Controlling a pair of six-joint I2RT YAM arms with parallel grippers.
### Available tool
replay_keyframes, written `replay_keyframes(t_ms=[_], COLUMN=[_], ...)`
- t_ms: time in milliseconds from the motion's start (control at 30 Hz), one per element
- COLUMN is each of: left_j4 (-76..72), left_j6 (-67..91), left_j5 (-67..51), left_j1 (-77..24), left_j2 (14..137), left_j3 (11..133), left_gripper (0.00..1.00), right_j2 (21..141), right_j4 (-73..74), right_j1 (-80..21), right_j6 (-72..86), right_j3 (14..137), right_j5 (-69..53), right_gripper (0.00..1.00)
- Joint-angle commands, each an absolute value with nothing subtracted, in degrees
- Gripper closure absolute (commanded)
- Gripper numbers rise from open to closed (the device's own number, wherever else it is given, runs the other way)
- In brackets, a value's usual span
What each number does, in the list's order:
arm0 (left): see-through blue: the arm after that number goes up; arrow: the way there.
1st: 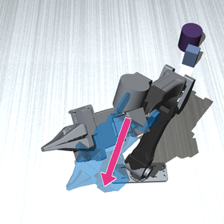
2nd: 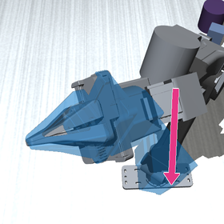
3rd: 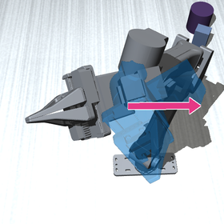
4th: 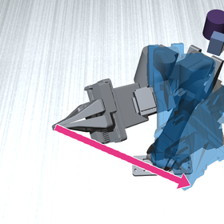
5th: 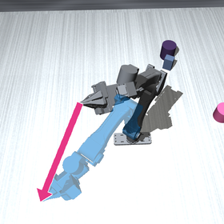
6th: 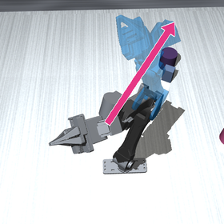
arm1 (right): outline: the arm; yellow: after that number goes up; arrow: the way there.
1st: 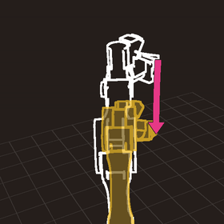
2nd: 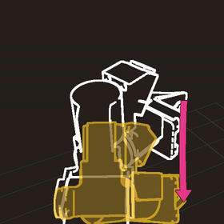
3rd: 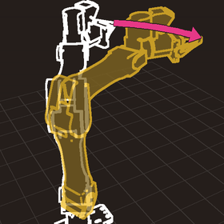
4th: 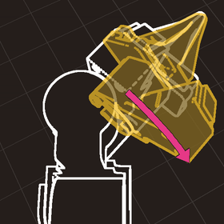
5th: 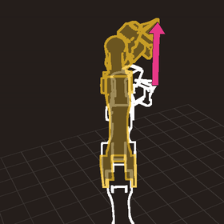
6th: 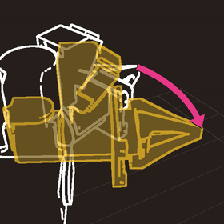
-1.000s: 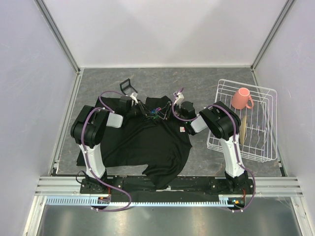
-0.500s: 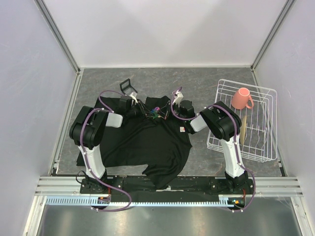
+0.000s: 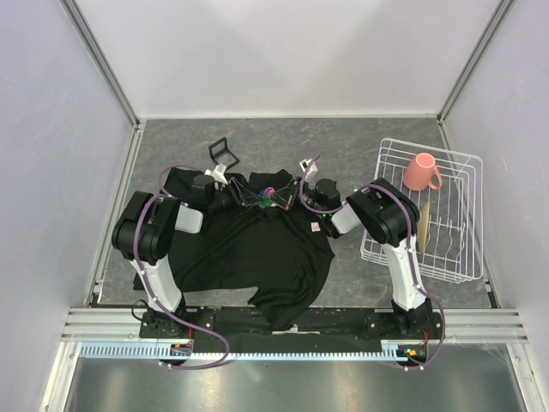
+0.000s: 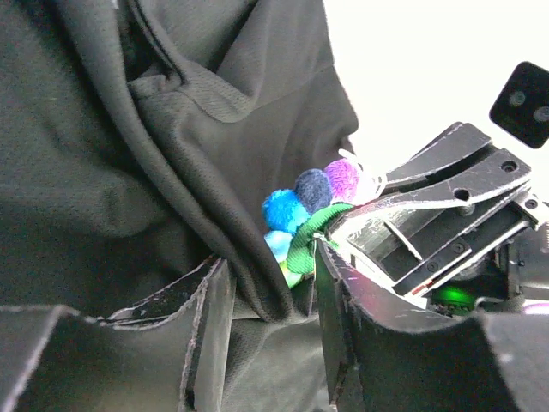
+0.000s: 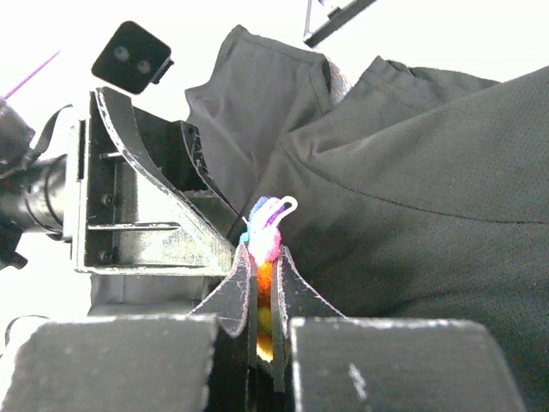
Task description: Remove the brooch from the garment
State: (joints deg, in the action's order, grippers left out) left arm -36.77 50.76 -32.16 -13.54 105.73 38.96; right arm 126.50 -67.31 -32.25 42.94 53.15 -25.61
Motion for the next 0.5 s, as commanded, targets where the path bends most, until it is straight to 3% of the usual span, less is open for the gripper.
replay_keyframes(t_ms=[0,133,300,400,467], left_j4=[-55.96,-61.25,-66.27,-66.18,-66.27], left_j6=[56.77,59.23,61.08,60.73,60.56], left_j5=[-38.14,-40.95,-42.80,-42.89,-42.89], left_j1=[-12.31,-11.51,-11.51,-11.51,-11.51], left_j2=[109.07,112.76,114.61,114.43,114.26], left_j3=[35.78,36.03,36.56,36.30,36.04], left_gripper=[0.50,0.40,0.44,0.60,0.75], right_j2=[127.00,127.53,127.71,127.62,127.53], right_j4=[-75.58,-79.71,-80.07,-79.89,-79.63], right_j1=[-31.82,-31.38,-31.29,-31.29,-31.29], right_j6=[45.87,47.90,48.43,48.51,48.25], right_j3=[52.38,51.59,51.42,51.24,51.15], right_j5=[-27.86,-28.56,-29.00,-29.09,-29.00], right_gripper=[1.00,1.00,0.98,0.89,0.80])
